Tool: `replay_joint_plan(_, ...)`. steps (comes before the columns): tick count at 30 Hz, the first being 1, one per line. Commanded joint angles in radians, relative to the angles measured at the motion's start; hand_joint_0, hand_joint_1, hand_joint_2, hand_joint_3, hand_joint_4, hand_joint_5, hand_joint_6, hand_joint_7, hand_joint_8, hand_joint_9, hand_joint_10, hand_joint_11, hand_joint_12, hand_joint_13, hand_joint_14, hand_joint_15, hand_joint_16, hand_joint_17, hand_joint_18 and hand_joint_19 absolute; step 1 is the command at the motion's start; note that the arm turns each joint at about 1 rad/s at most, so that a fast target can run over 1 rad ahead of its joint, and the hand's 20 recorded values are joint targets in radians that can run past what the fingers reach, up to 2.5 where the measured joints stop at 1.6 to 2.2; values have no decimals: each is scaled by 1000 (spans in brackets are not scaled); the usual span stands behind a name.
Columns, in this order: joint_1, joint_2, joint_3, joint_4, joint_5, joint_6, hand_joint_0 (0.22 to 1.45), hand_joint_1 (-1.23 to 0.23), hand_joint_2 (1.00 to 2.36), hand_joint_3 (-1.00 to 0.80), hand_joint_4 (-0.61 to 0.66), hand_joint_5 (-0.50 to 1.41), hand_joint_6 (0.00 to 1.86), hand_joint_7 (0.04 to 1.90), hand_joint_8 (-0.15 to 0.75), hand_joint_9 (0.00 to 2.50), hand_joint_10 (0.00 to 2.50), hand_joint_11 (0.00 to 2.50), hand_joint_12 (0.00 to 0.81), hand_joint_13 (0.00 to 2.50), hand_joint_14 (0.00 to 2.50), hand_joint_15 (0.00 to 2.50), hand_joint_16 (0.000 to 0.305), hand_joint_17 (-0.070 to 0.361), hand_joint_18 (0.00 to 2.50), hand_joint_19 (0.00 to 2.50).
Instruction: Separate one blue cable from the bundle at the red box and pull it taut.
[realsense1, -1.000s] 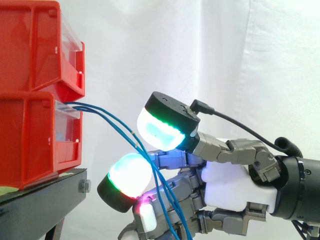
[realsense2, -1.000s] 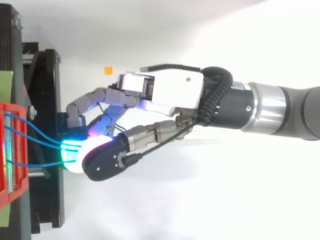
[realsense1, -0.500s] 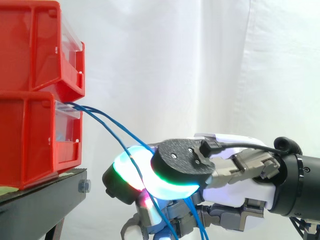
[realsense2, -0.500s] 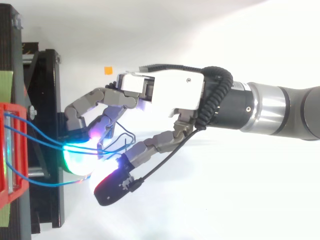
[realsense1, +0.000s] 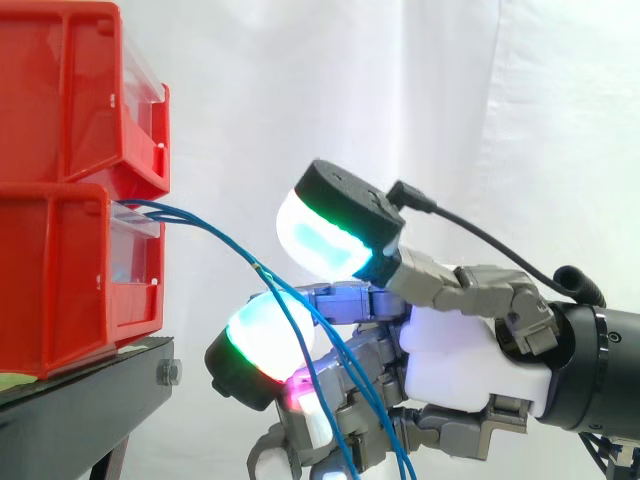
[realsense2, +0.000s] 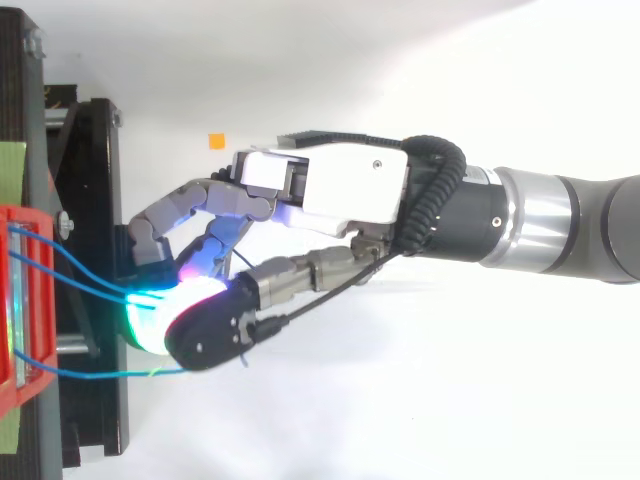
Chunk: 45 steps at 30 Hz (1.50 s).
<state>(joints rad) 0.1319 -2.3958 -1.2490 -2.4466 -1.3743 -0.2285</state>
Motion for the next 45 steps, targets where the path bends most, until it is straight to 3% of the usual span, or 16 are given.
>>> replay_joint_plan(1,0,0,0,1,1,0,596,-309,1000,-500,239,-131,876,1222,379,1059,15,838,375,931,18,618,48,107,957,713)
replay_joint_plan(4,0,0,2,1,0,0,630,-398,1000,-500,263,-130,875,1175,389,1066,15,848,380,932,18,620,48,108,953,717)
replay_joint_plan(8,0,0,8,-5,-2,0,613,-627,1014,-310,315,-133,868,1241,398,1038,14,873,383,917,20,624,49,110,953,711)
replay_joint_plan(10,0,1,11,-3,-2,0,635,-808,1016,-256,318,-153,896,1224,402,1019,16,904,391,919,18,623,49,111,959,703)
replay_joint_plan(11,0,0,13,-2,-2,0,635,-814,1016,-254,316,-153,895,1232,400,1019,14,908,391,916,19,623,49,111,959,701)
replay_joint_plan(14,2,1,14,-5,-2,-2,680,-900,1014,-300,287,-155,898,1256,398,1013,14,923,386,911,20,618,50,112,963,692)
replay_joint_plan(17,2,0,16,-5,-2,-5,742,-941,1000,-500,270,-158,910,1219,393,1016,14,950,386,920,19,617,50,112,975,678)
replay_joint_plan(23,2,1,19,-6,-2,-5,592,-870,1000,-500,312,-149,908,1195,389,1044,14,943,381,933,21,629,50,112,988,690)
replay_joint_plan(26,3,1,19,-8,-2,-5,551,-745,1000,-500,307,-141,898,1187,391,1059,14,929,385,939,20,624,51,115,995,688)
replay_joint_plan(28,2,1,19,-8,-2,-5,540,-554,1000,-500,298,-133,886,1183,406,1097,14,907,389,941,18,630,51,115,992,701)
replay_joint_plan(33,3,1,19,-12,-2,-5,595,-360,1000,-500,255,-131,869,1129,393,1149,15,893,378,949,20,640,49,109,971,743)
replay_joint_plan(37,3,0,19,-12,-2,-3,620,-403,1000,-500,257,-126,860,1145,394,1167,14,886,375,955,21,647,49,109,974,765)
replay_joint_plan(40,6,10,20,-14,-2,0,620,-523,1007,-422,278,-130,856,1189,403,1157,15,900,380,957,21,649,49,111,981,767)
replay_joint_plan(41,5,14,20,-15,-2,0,604,-584,1011,-345,308,-130,850,1284,410,1148,16,908,384,958,19,653,49,111,986,766)
replay_joint_plan(45,5,41,20,-61,-2,-35,610,-772,1015,-233,366,-137,888,1289,421,1128,15,927,397,961,19,641,52,117,1008,732)
